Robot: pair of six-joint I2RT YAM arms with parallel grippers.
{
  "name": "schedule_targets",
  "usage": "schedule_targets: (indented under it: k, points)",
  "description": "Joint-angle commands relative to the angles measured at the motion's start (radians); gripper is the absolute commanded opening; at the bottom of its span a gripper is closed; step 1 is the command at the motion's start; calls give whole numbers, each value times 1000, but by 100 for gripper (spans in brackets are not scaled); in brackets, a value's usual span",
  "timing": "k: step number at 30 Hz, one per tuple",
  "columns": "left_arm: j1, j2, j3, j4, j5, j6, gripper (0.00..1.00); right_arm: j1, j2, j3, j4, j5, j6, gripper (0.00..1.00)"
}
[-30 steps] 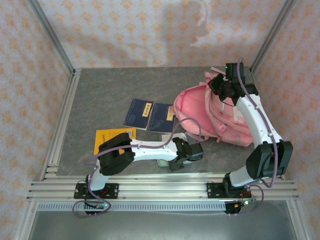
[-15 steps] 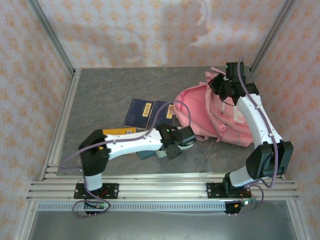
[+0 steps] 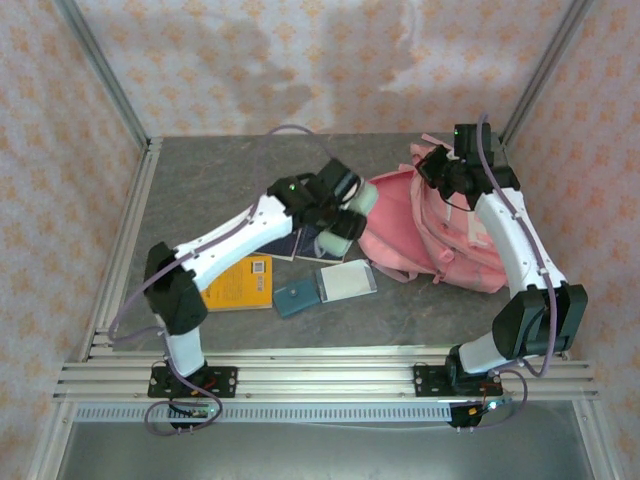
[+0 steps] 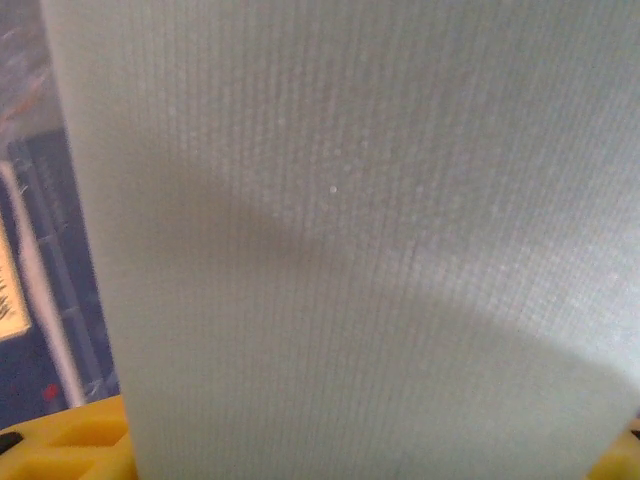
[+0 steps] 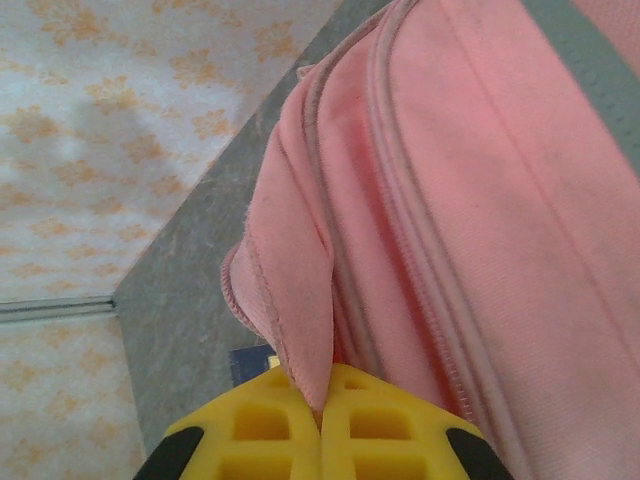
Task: Pack the student bag
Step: Pick up the personal item from the bottom-center of the table, then place the personal item in the student bag.
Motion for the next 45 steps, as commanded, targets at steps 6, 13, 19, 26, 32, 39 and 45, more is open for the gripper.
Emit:
schedule_targets:
  k: [6,13,19,26,32,39,45]
  points:
    - [39,344,389,70,235,-231,62,-5,-90,-30,133,-105,107,0]
    - [56,481,406,308,438,-401,69,-3,-119,-76,201,-130,183,0]
    - [43,519,380,440,528,-482,99,-1,-129,-81,202,-127,181,0]
    - [74,494,370,400,530,-451,100,-2,-109,-62,175,-97,153,0]
    - [91,345,305,198,422,-294,99,-2,-91,-16,47,1,78,0]
    - [100,0,-125,67,201,-251,95,0,-73,-18,-66,50,36,0]
    - [100,-201,-505,22,138,-265,97,17,-69,-27,-98,76,17,0]
